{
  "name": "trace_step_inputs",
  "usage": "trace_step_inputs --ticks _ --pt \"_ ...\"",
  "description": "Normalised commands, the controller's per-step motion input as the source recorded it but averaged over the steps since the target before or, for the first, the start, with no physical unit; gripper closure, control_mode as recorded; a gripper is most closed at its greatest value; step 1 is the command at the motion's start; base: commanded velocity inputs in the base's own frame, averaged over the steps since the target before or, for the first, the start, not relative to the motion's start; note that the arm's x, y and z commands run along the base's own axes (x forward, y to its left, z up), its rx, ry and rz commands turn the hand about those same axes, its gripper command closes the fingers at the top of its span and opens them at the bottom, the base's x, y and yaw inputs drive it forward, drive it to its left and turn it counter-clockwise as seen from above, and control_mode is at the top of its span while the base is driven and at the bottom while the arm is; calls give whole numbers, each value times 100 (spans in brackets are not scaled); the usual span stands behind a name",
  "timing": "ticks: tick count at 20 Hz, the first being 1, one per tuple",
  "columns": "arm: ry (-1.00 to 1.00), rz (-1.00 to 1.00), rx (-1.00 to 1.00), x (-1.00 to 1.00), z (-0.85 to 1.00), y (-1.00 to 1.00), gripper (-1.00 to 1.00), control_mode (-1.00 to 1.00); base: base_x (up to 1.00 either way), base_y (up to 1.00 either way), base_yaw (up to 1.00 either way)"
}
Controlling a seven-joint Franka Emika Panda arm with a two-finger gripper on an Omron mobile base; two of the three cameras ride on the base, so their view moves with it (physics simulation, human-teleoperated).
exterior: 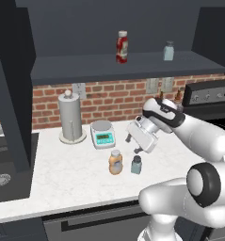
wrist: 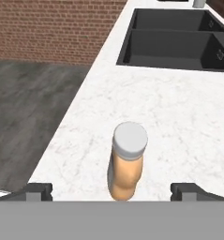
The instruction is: Put the shaker and condiment bottle from the counter next to their counterparts in the cabinet.
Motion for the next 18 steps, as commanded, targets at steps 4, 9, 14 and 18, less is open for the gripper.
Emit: trace_step_inputs --ticks 4,9,14,18 --pt "14 1 4 2 -10 17 -100 -100 0 0 0" --pt "12 1 4 2 -9 12 -100 -100 0 0 0" --pt "9 2 5 0 -3 2 -100 -100 0 0 0" --pt "2 2 3 0 -2 0 -100 -100 0 0 0"
